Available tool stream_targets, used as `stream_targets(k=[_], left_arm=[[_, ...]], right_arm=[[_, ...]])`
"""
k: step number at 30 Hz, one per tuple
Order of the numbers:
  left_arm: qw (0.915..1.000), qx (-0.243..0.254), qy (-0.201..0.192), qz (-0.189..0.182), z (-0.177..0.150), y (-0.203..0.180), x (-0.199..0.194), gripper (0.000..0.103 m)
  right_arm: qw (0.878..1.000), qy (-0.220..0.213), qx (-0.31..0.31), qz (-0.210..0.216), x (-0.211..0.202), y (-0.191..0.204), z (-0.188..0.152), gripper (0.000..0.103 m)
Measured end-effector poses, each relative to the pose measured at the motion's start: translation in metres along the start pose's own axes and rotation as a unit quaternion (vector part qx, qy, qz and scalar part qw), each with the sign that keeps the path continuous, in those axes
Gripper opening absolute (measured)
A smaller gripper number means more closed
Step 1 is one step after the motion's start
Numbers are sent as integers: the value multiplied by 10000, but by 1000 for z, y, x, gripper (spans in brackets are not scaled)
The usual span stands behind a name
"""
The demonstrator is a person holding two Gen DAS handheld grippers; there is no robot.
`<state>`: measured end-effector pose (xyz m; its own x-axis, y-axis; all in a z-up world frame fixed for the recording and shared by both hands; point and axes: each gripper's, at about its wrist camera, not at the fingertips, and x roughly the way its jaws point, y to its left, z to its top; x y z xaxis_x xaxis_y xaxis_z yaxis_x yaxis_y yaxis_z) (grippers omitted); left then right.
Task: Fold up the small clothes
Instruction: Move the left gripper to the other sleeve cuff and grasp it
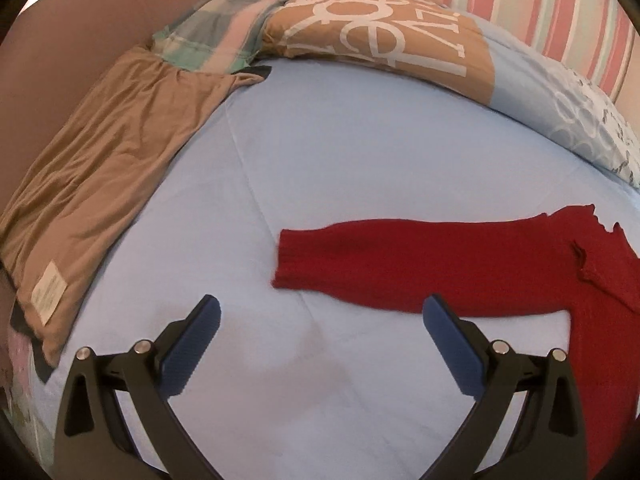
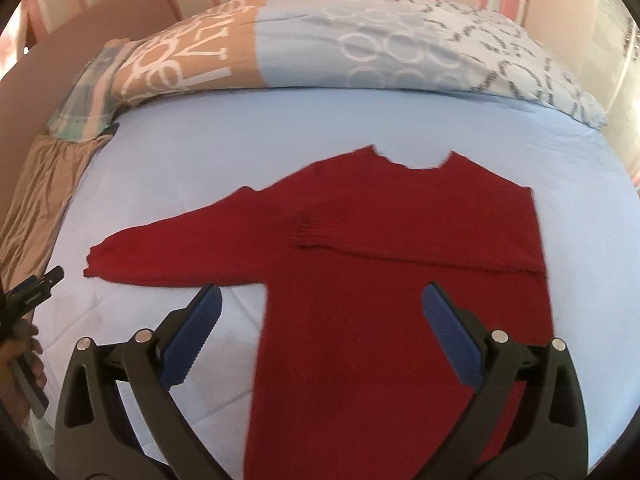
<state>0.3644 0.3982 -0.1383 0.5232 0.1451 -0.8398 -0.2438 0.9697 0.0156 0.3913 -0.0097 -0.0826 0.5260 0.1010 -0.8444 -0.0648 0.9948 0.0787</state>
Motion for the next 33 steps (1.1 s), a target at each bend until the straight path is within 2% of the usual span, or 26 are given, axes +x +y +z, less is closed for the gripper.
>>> stream_targets(k=[4, 8, 9, 11, 12, 17, 23, 29, 32, 33], left_arm=[[9996, 120, 49, -269, 4, 11, 20, 101], [9980, -70, 238, -580, 8, 21, 50, 101], [9977, -126, 279, -599, 9, 24, 57, 97], [9971, -202, 463, -561, 10, 29, 74, 76], [9965, -232, 565, -566, 11, 30, 81, 61], [9958, -239, 728, -507, 16, 35, 103, 59], [9951, -107, 909, -372, 15, 37, 121, 62], [9943, -265, 952, -395, 14, 36, 130, 62], [9938, -419, 920, -462, 11, 34, 127, 55], [9936, -420, 909, -521, 11, 32, 125, 47]], right_arm=[[9999, 58, -14, 106, 17, 11, 4, 100], [9998, 149, 37, 153, 36, 18, 5, 100], [9997, 166, 68, 170, 41, 18, 4, 100], [9995, 208, 120, 198, 51, 22, 3, 100], [9995, 222, 127, 206, 55, 23, 2, 100], [9990, 326, 135, 284, 77, 34, -2, 100], [9984, 420, 120, 368, 93, 46, -2, 100], [9981, 450, 58, 410, 99, 54, 2, 100], [9979, 468, 77, 449, 102, 59, 4, 100], [9977, 476, 85, 473, 103, 60, 4, 100]])
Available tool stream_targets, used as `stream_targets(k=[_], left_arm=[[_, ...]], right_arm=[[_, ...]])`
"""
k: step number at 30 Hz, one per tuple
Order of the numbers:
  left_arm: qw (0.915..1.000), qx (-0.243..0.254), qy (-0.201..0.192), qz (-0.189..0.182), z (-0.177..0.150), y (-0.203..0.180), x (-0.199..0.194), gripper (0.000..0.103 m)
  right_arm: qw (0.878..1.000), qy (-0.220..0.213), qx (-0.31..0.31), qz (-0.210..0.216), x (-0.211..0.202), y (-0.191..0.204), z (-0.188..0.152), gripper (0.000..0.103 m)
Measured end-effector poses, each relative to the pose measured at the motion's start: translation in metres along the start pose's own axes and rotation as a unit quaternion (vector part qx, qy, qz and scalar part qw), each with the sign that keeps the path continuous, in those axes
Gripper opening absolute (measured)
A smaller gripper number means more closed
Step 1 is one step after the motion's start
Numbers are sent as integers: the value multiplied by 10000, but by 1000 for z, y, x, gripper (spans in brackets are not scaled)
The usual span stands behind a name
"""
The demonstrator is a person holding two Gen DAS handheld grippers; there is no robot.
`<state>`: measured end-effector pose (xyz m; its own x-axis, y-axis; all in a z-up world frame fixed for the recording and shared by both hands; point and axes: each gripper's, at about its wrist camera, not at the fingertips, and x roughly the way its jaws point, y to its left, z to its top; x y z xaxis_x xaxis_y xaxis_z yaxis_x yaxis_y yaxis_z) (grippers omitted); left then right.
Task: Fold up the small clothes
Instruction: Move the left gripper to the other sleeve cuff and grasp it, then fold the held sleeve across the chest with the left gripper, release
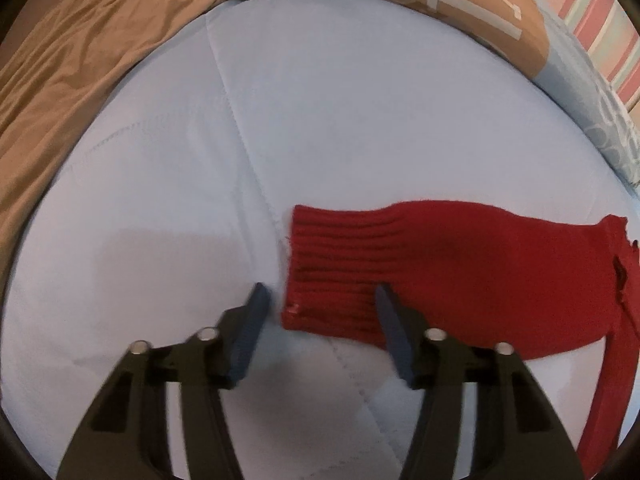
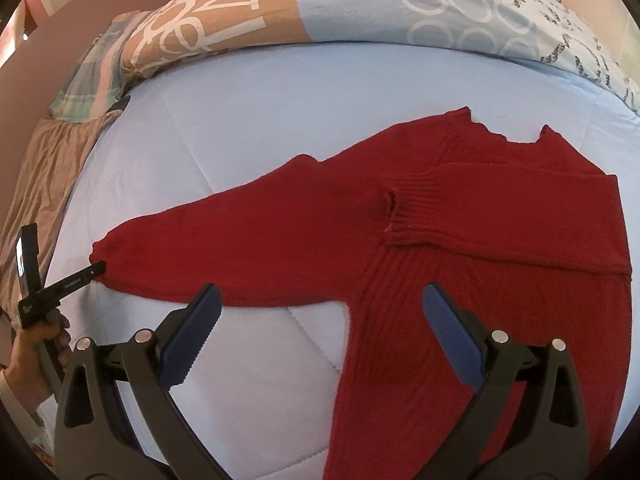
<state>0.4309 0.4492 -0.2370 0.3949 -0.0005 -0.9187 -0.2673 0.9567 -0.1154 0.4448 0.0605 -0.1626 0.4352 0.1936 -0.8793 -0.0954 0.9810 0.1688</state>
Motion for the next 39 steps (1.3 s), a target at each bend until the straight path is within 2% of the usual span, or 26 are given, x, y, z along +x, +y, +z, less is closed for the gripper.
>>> stream_targets(k=[2, 4, 5, 6, 7, 14, 24, 34, 39], left_arm=[[10000, 68, -29, 63, 1, -2, -1, 43], [10000, 7, -26, -23, 0, -2, -1, 31], [10000, -25, -29, -42, 1, -1, -2, 30], [10000, -36, -47, -43, 1, -1, -3, 22], [9999, -40, -58, -94, 1, -2, -5, 18], [9990, 87, -437, 73, 4, -15, -26, 14], [9951, 343, -929, 17, 25, -64, -79, 13], [9916, 591, -1144, -78, 27, -147, -117, 13], [9920, 432, -1177, -126, 26, -195, -130, 13]], right_arm=[[10000, 2, -29, 20, 0, 2, 0, 100], [10000, -6, -51, 27, -1, 3, 0, 100], [10000, -7, -45, 32, -1, 3, 0, 100], [10000, -1, -37, 31, -2, 2, 0, 100], [10000, 1, -28, 23, -3, 0, 0, 100], [10000, -82, 41, -18, -15, -10, -1, 100], [9991, -312, 250, -114, -55, -47, 1, 100], [9975, -504, 457, -212, -100, -119, -6, 100], [9972, -492, 516, -236, -114, -166, -12, 100]])
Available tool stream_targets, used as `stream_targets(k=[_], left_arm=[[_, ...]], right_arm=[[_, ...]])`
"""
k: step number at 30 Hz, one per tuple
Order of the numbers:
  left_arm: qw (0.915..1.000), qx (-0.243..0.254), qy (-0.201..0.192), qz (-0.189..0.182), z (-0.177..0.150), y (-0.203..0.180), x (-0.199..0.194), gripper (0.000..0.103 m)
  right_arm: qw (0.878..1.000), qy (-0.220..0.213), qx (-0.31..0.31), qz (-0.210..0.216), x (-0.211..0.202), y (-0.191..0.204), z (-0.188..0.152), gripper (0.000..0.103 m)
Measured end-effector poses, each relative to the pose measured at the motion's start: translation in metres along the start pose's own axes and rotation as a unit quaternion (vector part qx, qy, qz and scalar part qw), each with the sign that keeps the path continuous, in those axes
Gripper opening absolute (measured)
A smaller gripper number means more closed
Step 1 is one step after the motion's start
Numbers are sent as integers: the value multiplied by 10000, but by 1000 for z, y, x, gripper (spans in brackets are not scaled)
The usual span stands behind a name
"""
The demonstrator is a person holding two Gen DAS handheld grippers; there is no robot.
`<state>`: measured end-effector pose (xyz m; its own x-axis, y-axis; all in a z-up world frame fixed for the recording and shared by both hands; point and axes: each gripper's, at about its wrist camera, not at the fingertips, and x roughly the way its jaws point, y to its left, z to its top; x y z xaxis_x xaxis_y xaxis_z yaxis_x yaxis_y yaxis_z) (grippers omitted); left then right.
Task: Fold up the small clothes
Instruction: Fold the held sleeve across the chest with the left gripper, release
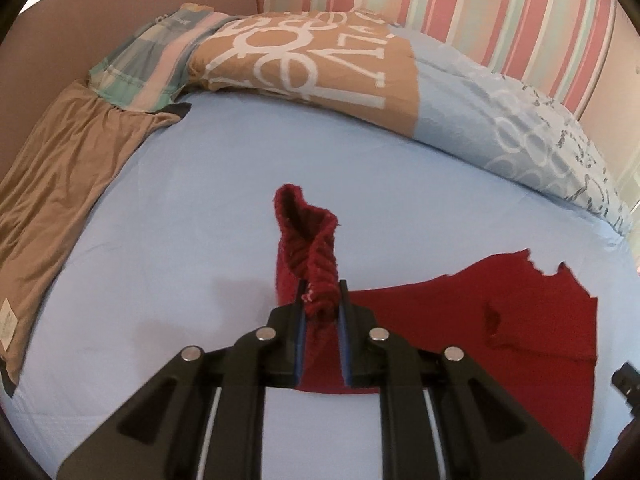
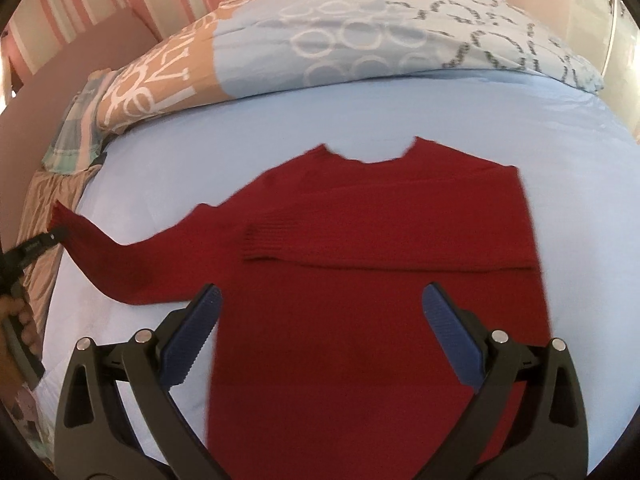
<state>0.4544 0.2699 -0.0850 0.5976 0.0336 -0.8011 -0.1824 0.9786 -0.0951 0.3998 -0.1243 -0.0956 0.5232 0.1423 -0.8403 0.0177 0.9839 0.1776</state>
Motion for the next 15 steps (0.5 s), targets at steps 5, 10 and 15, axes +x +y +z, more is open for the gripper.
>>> stream_targets(k=[5, 10, 15], left_arm=[[9999, 27, -120, -34, 6, -52, -12, 13], [9997, 189, -136, -63, 7, -108, -13, 13], [9991, 396, -132, -6, 5, -164, -10, 13]], right_arm=[[9999, 31, 107, 24, -10, -46, 5, 100], [9999, 22, 133, 61, -17, -81, 15, 100], [9999, -24, 144, 55, -22, -110, 30, 100]])
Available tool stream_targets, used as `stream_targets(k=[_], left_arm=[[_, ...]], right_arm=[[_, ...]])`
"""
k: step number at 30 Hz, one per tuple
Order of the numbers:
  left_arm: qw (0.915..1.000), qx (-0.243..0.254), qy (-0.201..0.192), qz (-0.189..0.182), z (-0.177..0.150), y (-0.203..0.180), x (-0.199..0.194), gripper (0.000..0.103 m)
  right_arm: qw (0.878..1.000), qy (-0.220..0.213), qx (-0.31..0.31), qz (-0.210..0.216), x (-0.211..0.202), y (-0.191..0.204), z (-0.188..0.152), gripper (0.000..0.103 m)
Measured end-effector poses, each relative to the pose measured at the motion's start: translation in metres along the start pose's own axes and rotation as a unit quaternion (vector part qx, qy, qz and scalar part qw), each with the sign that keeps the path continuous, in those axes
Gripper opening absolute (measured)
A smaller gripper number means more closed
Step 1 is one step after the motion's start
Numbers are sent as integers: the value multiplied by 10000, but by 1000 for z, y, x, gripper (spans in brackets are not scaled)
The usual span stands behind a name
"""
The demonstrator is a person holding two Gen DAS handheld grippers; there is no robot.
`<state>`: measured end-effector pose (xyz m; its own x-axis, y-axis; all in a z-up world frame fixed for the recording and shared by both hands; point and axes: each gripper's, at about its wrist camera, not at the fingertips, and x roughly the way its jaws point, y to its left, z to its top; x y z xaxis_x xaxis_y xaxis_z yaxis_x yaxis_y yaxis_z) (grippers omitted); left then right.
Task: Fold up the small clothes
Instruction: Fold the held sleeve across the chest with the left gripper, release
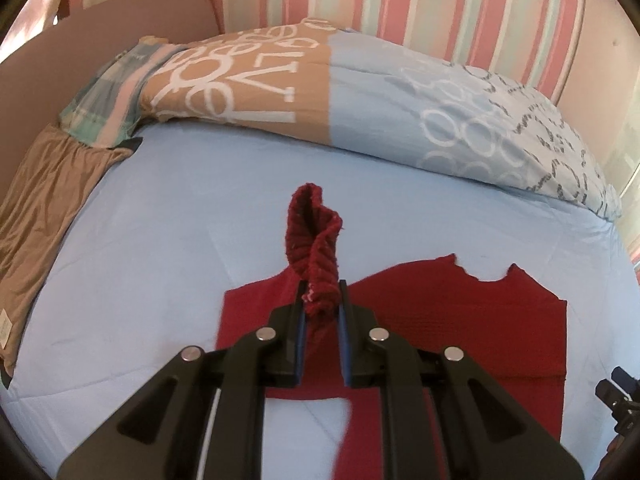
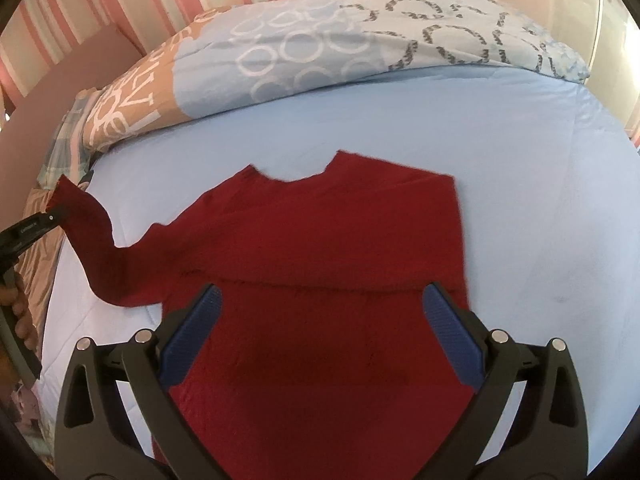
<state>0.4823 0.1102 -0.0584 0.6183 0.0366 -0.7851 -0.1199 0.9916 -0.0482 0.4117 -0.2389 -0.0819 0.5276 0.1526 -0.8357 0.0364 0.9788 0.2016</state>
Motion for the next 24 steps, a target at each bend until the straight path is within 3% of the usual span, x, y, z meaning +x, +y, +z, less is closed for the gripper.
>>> stream_targets(k=[8, 24], left_arm=[[9994, 315, 106, 118, -8, -70, 5, 13], [9952, 881, 336, -254, -43, -225, 33, 13]], right_arm=[[9999, -72, 72, -77, -8, -55, 15, 100], [9985, -60, 490, -238, -22, -163, 8, 100]])
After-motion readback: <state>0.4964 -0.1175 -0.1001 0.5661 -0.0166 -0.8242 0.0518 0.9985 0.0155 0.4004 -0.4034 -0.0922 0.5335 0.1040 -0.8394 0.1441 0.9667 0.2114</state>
